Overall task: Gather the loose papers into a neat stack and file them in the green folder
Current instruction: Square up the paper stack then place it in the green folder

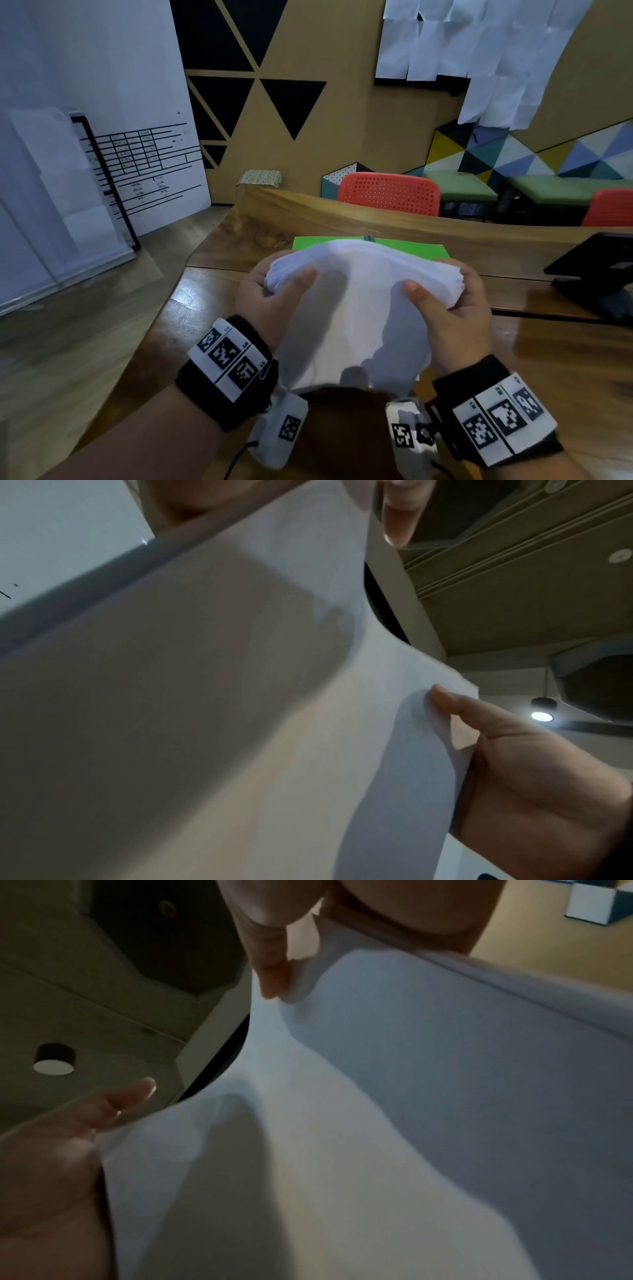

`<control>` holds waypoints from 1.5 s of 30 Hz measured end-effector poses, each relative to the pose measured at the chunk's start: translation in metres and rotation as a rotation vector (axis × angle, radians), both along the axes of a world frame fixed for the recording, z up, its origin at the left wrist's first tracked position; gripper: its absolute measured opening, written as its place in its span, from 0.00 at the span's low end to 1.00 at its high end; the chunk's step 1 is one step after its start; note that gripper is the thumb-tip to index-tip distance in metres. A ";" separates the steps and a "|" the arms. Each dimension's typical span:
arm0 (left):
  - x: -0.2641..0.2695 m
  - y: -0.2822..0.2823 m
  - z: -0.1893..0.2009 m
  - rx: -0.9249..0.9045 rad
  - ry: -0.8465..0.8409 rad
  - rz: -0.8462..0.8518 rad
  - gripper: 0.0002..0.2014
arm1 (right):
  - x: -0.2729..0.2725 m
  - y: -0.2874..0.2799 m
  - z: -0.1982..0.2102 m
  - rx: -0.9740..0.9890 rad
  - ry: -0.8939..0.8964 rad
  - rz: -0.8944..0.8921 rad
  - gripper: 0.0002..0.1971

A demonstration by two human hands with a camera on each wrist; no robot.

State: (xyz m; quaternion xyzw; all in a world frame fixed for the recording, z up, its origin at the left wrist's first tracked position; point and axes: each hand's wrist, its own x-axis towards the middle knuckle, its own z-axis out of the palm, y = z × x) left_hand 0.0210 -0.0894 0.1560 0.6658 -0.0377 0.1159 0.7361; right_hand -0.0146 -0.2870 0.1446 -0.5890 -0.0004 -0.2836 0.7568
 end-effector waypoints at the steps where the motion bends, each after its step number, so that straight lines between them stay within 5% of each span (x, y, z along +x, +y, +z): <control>1: 0.001 -0.001 0.003 -0.027 -0.003 0.007 0.02 | 0.000 -0.001 0.000 -0.077 -0.041 -0.034 0.17; 5: 0.010 -0.006 0.002 -0.083 0.106 0.063 0.12 | 0.006 -0.007 -0.005 -0.202 -0.017 -0.098 0.09; 10: 0.018 0.000 -0.001 -0.135 0.144 0.034 0.17 | 0.011 -0.021 -0.013 0.006 0.025 -0.086 0.19; 13: 0.019 0.006 -0.008 -0.185 0.079 -0.079 0.06 | 0.013 -0.023 -0.014 0.113 0.037 -0.012 0.16; 14: 0.018 0.009 -0.013 -0.178 0.038 -0.133 0.09 | 0.013 -0.022 -0.016 0.127 0.045 0.037 0.08; 15: 0.018 0.012 -0.020 -0.139 0.024 -0.176 0.23 | 0.013 -0.021 -0.016 0.120 0.069 0.059 0.06; 16: 0.016 0.013 -0.026 -0.080 0.026 -0.213 0.33 | 0.014 -0.021 -0.018 0.072 0.088 0.065 0.18; 18: 0.011 0.010 -0.028 0.050 0.033 -0.186 0.30 | 0.015 -0.023 -0.023 -0.032 0.084 0.078 0.38; 21: 0.003 0.003 -0.020 0.094 0.115 -0.096 0.05 | 0.013 -0.027 -0.031 -0.036 0.033 0.161 0.48; 25: 0.007 0.008 -0.019 0.002 0.114 -0.097 0.07 | 0.009 -0.031 -0.034 -0.019 0.135 0.245 0.56; 29: 0.012 0.006 -0.017 -0.114 0.056 -0.124 0.14 | 0.010 -0.030 -0.043 0.065 0.255 0.239 0.42; 33: 0.019 0.013 -0.026 -0.149 0.168 -0.246 0.39 | 0.006 -0.028 -0.037 0.174 0.196 0.237 0.35; 34: 0.017 0.012 -0.030 -0.048 0.225 -0.261 0.37 | 0.005 -0.025 -0.032 0.216 0.174 0.249 0.37; 37: 0.006 0.006 -0.035 0.200 0.293 -0.146 0.09 | 0.002 -0.012 -0.024 0.242 0.110 0.215 0.38; 42: 0.000 0.004 -0.045 0.291 0.192 -0.079 0.09 | 0.000 0.001 -0.027 0.043 0.146 0.011 0.20; 45: -0.001 0.004 -0.032 0.232 0.082 -0.025 0.11 | 0.000 0.002 -0.022 -0.040 0.070 -0.079 0.30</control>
